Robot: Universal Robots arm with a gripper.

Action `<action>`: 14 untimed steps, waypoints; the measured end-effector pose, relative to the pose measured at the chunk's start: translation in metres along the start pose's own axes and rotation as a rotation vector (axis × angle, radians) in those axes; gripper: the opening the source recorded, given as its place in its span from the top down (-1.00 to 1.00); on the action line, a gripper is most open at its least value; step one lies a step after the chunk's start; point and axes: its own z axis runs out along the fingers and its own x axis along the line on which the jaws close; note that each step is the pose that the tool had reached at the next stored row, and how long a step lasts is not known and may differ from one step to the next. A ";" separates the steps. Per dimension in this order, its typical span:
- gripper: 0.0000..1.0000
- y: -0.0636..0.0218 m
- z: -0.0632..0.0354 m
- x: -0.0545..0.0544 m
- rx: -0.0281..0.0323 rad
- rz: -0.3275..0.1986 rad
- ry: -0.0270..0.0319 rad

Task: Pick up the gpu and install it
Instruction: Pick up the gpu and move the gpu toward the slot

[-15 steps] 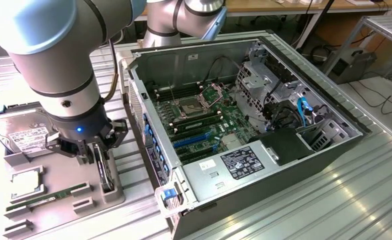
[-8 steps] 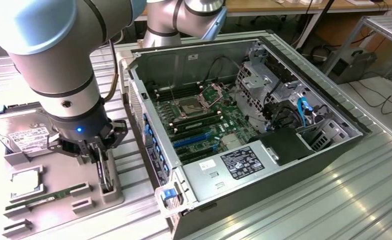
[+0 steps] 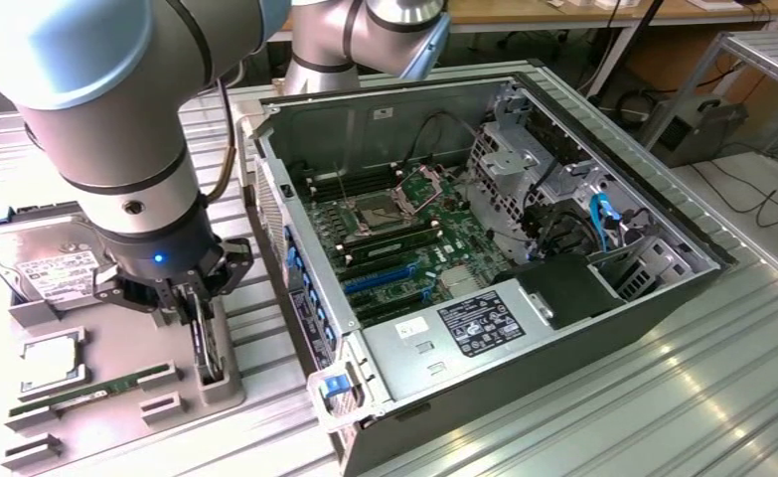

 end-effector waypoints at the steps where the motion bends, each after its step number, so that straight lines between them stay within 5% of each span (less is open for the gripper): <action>1: 0.47 -0.0001 0.0001 0.000 -0.0004 -0.006 0.0004; 14: 0.47 0.0000 -0.0024 -0.007 -0.0028 -0.052 0.0039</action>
